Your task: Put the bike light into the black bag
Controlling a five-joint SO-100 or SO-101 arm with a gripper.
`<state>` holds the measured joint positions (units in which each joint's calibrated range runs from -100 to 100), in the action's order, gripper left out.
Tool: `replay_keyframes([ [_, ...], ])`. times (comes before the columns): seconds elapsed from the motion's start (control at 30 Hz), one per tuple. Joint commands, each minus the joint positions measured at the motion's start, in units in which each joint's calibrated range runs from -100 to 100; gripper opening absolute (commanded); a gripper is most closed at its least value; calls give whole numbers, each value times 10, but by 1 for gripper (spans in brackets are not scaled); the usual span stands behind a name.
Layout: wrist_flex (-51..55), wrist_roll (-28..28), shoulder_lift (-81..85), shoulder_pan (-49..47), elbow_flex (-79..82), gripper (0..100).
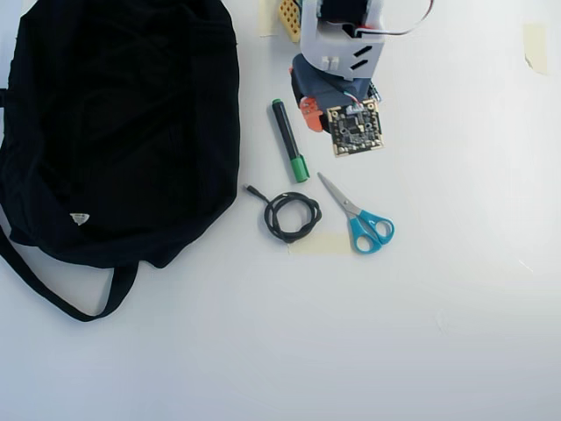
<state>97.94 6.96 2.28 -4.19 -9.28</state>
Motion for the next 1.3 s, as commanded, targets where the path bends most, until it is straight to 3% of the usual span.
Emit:
replay_keyframes([
  [0.0,13,-1,44,34,-41,2],
  [0.5,-40,-19,47,181,-93,2],
  [0.8,-121,-118,51,256,-98,2],
  [1.27,-151,-116,37,509,-56,2],
])
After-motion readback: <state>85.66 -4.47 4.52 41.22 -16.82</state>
